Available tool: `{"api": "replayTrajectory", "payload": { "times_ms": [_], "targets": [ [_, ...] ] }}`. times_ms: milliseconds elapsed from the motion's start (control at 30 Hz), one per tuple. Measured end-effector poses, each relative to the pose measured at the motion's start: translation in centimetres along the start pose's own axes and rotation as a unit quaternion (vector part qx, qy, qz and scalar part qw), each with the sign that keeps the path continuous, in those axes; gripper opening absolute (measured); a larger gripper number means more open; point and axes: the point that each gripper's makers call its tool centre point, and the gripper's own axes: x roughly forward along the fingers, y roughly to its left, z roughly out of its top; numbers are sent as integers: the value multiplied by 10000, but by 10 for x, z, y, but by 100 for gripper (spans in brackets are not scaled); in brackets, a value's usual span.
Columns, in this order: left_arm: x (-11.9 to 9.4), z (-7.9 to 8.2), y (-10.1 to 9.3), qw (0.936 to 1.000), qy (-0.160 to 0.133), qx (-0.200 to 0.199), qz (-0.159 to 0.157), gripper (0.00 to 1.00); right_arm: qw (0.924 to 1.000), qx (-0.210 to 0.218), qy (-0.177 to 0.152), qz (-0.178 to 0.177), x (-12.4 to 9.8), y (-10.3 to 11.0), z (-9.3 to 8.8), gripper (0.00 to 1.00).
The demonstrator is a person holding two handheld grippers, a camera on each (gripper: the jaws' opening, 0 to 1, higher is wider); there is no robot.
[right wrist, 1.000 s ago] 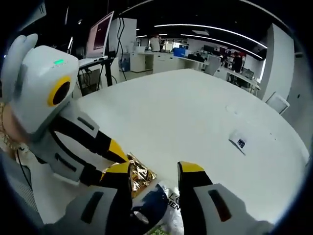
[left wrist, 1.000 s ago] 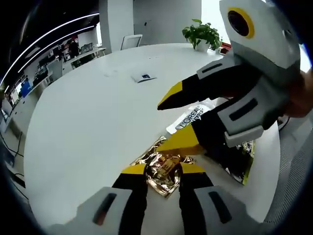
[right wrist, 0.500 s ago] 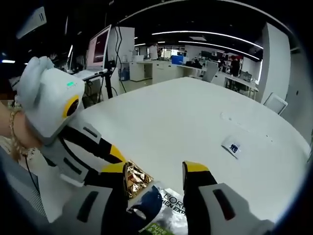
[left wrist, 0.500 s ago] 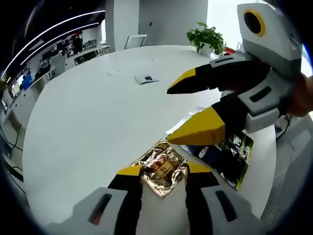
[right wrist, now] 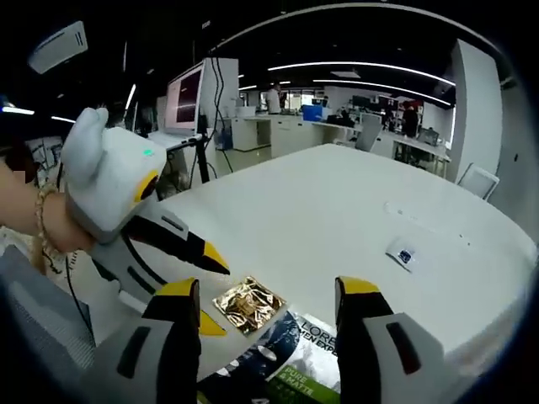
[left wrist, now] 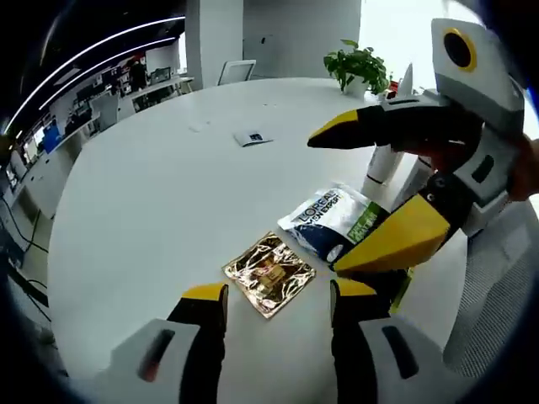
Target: Arrange the skincare products in the storage area until every visible bottle or jar stands upright without overlapping.
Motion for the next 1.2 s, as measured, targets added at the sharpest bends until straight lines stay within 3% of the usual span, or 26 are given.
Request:
{"api": "replayTrajectory", "payload": {
  "times_ms": [267, 633, 1000, 1200],
  "targets": [
    [-13, -9, -7, 10000, 24, -76, 39, 54, 9997, -4, -179, 183, -29, 19, 1, 76],
    [-31, -13, -30, 9998, -49, -168, -87, 69, 9976, 154, -451, 494, -65, 43, -1, 94],
    [-51, -27, -49, 9992, -138, -329, -173, 81, 9977, 215, -515, 379, -109, 50, -16, 99],
    [-62, -37, -55, 9988, -134, -450, -127, 85, 9978, 402, -526, 60, -140, 33, -27, 100]
  ]
}}
